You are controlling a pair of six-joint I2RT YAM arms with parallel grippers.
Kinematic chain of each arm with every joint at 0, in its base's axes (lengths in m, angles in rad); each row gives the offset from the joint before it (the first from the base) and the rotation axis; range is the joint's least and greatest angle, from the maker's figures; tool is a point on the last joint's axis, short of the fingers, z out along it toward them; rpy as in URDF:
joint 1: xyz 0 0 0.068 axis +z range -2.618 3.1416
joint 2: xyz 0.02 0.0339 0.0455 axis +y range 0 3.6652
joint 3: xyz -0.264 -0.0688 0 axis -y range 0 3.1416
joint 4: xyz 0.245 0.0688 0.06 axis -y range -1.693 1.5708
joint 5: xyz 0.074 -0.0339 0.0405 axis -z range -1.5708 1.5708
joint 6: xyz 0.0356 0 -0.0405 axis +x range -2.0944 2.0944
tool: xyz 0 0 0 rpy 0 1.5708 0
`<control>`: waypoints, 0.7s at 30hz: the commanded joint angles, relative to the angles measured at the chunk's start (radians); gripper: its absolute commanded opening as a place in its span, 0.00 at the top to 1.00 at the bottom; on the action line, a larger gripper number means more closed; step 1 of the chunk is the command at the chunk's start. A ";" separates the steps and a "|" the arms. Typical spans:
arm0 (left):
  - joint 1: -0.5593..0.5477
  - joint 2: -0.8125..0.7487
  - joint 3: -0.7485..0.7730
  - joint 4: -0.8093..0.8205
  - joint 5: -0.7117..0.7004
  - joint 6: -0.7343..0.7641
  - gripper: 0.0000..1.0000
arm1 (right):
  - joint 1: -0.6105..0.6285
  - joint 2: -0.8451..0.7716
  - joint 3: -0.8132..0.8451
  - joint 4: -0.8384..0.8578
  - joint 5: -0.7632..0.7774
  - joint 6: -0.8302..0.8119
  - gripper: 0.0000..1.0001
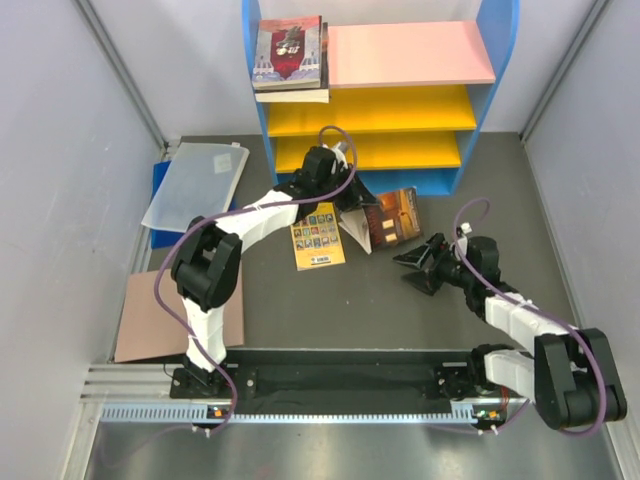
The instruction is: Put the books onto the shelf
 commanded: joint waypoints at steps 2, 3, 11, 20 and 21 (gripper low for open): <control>0.007 -0.028 0.011 0.068 0.050 -0.024 1.00 | -0.007 0.084 -0.043 0.459 -0.003 0.116 0.21; 0.007 -0.034 0.001 0.080 0.053 -0.031 1.00 | -0.007 0.104 -0.047 0.508 -0.001 0.131 0.21; 0.006 -0.059 -0.076 0.154 0.082 -0.093 1.00 | -0.005 0.447 -0.086 1.192 0.033 0.389 0.21; 0.010 -0.106 -0.116 0.148 0.091 -0.092 1.00 | 0.022 0.648 -0.047 1.461 0.053 0.477 0.21; 0.012 -0.112 -0.115 0.143 0.085 -0.087 1.00 | 0.031 0.639 -0.044 1.458 0.051 0.475 0.21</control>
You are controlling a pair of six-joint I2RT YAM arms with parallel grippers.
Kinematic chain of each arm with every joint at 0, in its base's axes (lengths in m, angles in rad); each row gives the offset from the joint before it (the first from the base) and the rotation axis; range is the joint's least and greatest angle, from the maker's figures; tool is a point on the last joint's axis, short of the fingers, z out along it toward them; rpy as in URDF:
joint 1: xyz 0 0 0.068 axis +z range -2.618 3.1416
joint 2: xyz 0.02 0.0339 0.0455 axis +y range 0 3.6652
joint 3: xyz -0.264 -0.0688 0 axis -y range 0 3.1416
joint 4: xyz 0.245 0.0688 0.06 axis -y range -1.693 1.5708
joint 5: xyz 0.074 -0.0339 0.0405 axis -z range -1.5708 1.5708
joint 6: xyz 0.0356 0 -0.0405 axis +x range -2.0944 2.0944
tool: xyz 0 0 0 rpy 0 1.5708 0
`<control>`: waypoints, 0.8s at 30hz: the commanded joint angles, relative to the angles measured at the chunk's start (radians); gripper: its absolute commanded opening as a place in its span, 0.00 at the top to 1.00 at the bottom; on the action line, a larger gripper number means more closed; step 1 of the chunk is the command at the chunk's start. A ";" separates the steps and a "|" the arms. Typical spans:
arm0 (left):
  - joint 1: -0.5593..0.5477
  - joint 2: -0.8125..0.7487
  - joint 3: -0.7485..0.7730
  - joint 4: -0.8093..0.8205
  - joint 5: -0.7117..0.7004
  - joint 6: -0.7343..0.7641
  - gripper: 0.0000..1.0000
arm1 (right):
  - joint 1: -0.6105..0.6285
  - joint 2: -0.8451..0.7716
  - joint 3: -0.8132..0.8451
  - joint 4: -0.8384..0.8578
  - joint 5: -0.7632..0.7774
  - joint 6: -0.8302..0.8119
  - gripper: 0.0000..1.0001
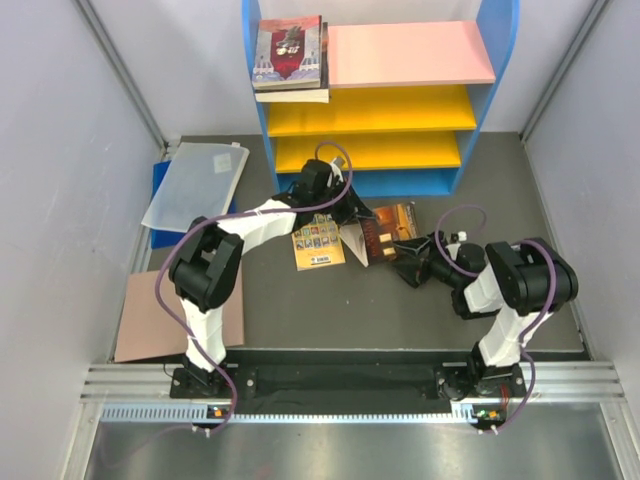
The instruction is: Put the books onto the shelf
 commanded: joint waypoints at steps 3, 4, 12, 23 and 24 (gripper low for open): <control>0.007 -0.089 0.023 0.073 0.036 -0.014 1.00 | 0.030 -0.062 0.014 0.448 0.011 0.014 0.20; 0.007 -0.083 0.037 0.076 0.048 -0.026 1.00 | 0.030 -0.074 0.013 0.437 0.016 -0.007 0.20; -0.001 -0.121 -0.073 0.124 0.094 -0.079 1.00 | 0.033 0.001 0.080 0.474 0.065 -0.041 0.21; -0.016 -0.250 -0.279 0.087 0.090 -0.007 1.00 | 0.038 -0.126 0.201 0.276 -0.002 -0.110 1.00; -0.018 -0.264 -0.303 0.076 0.084 0.012 0.99 | 0.036 -0.152 0.229 0.148 -0.016 -0.142 1.00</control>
